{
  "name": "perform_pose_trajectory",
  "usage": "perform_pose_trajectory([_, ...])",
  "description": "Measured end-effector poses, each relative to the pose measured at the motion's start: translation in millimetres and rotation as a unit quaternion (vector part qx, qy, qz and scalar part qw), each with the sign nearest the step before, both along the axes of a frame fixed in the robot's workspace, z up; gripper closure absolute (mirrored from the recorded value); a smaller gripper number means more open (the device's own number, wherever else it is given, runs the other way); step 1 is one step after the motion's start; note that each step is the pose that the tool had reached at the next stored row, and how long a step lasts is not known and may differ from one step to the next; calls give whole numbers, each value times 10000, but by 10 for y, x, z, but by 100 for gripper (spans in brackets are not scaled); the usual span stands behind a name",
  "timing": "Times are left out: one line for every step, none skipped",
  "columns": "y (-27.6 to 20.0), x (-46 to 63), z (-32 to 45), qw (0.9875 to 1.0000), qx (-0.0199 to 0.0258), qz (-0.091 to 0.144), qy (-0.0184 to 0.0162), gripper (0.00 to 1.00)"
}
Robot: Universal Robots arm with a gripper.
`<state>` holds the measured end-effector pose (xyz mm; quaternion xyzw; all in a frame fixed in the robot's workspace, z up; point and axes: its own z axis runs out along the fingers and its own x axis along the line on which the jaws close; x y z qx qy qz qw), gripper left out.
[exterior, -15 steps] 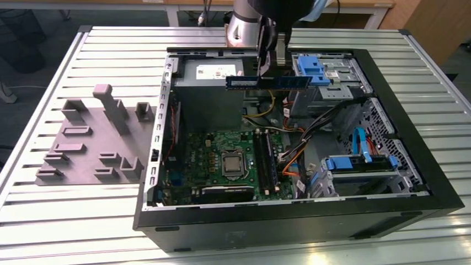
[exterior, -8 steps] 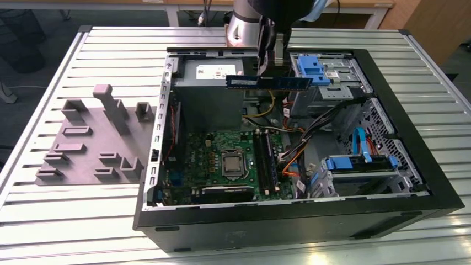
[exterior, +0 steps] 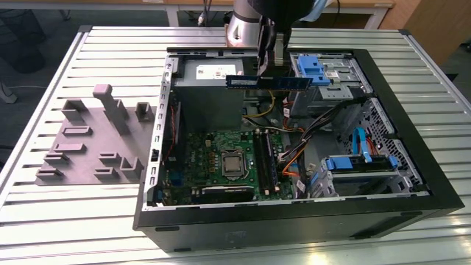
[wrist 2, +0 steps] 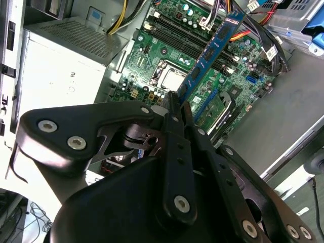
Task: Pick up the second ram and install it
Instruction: 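Insert the second ram into the second slot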
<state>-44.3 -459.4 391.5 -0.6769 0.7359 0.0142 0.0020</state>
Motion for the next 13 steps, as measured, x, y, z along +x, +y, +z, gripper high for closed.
perform_pose_trajectory([0, 0, 0, 10000, 0, -2, 0, 86])
perform_pose_trajectory([0, 0, 0, 10000, 0, -6, 0, 86])
perform_pose_trajectory([0, 0, 0, 10000, 0, -16, 0, 86])
perform_pose_trajectory([0, 0, 0, 10000, 0, -30, 0, 86])
perform_pose_trajectory([0, 1, 0, 10000, 0, -52, 0, 86])
perform_pose_trajectory([0, 1, 0, 10000, 0, -82, 0, 86])
perform_pose_trajectory([0, 2, 0, 9999, 0, -111, 0, 86])
perform_pose_trajectory([0, 2, 0, 9999, 0, -139, 0, 86])
perform_pose_trajectory([0, 2, 0, 9999, -1, -166, 0, 86])
perform_pose_trajectory([0, 3, 0, 9998, 0, -191, 0, 86])
perform_pose_trajectory([0, 3, 0, 9998, -1, -214, 0, 86])
perform_pose_trajectory([0, 3, 0, 9997, -1, -236, 0, 86])
perform_pose_trajectory([0, 3, 0, 9997, -1, -258, 0, 86])
